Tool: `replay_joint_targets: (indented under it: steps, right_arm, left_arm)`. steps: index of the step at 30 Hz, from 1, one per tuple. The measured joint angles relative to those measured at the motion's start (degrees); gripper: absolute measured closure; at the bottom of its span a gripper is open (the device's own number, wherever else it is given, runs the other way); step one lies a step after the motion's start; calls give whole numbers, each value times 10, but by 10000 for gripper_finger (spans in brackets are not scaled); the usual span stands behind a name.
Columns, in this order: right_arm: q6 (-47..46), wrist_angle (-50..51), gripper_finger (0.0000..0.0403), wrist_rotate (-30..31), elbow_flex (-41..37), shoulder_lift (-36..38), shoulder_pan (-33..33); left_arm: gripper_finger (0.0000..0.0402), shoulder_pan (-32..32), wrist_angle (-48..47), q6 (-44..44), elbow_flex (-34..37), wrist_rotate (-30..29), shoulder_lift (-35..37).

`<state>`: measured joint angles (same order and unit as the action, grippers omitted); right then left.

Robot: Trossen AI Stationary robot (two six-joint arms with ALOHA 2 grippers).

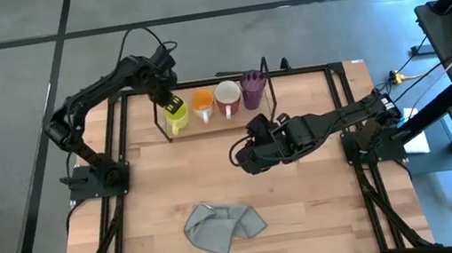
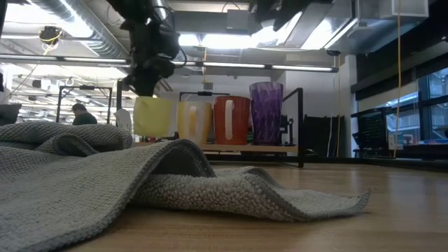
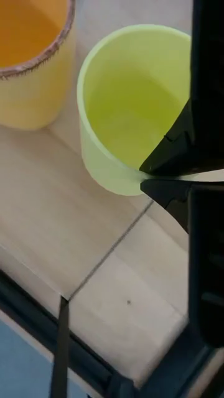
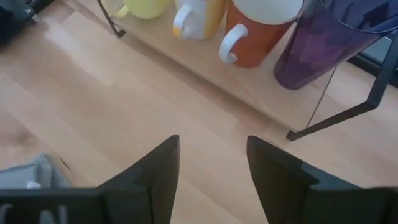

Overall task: Stack small to large cups/mugs on shelf
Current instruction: Put the yellow mug on the shelf

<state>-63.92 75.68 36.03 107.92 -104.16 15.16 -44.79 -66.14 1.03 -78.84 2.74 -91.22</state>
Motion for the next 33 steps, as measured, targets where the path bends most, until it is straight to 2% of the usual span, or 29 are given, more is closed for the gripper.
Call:
replay_joint_targets:
  steps: [7, 28, 33]
  right_arm:
    - [1, 6, 215, 0, 0, 0, 0]
    - [1, 26, 215, -1, 0, 0, 0]
    - [1, 26, 215, -1, 0, 0, 0]
  left_arm:
    - [397, 15, 32, 13, 10, 0, 0]
    - [395, 12, 41, 31, 10, -22, 0]
    - [384, 12, 32, 31, 10, -28, 0]
